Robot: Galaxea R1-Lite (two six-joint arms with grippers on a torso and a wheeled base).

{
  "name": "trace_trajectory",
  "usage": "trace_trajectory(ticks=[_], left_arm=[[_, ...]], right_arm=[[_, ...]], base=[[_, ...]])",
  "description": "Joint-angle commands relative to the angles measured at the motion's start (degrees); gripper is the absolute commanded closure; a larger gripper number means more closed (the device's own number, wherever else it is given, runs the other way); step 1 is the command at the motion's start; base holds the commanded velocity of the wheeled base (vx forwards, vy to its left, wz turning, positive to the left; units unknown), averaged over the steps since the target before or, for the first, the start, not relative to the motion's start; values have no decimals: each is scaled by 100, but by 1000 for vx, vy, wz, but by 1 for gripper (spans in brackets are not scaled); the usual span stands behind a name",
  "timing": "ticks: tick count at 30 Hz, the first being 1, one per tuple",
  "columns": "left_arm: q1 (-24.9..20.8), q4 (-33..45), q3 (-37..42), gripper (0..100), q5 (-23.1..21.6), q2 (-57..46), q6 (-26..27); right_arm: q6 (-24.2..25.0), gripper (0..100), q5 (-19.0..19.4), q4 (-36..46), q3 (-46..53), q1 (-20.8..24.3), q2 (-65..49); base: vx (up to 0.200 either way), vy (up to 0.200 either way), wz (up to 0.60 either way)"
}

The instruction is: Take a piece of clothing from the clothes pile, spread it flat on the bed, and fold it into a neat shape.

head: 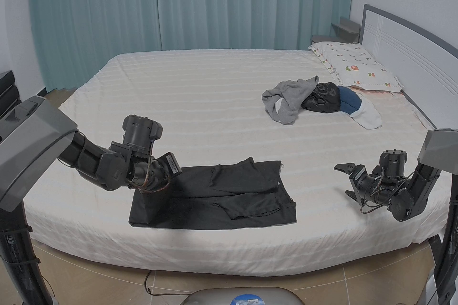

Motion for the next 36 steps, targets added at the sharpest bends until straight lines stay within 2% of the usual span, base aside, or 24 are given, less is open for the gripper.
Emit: trace_trajectory(ticks=[1,11,15,22,27,28,33,36], left_arm=[[-324,260,-459,100,42,149,-92],[-720,1025,-1610,100,51,703,-189],[-913,1095,-1962,100,112,975,-259],[-1194,1095,-2471,100,472,1459,-268],[-1273,1095,-2735,100,639,1652,-268],[-1282,1095,-2770,0,657,1661,-268],[-1352,1095,-2823,0,675,1652,-303],[-1414,1051,-2805,0,929,1608,-330]], right_arm=[[-1,0,2,-2,14,47,-2],[-1,0,-7,-2,41,135,42],[-9,0,-7,-2,32,135,51],[-9,0,-7,-2,41,179,51],[-9,0,-7,-2,49,187,42],[-9,0,-7,-2,49,187,51],[-9,0,-7,-2,49,187,51],[-9,0,-7,-2,49,187,51]], base=[[0,-200,0],[0,-200,0],[0,0,0],[0,0,0],[0,0,0],[0,0,0],[0,0,0],[0,0,0]])
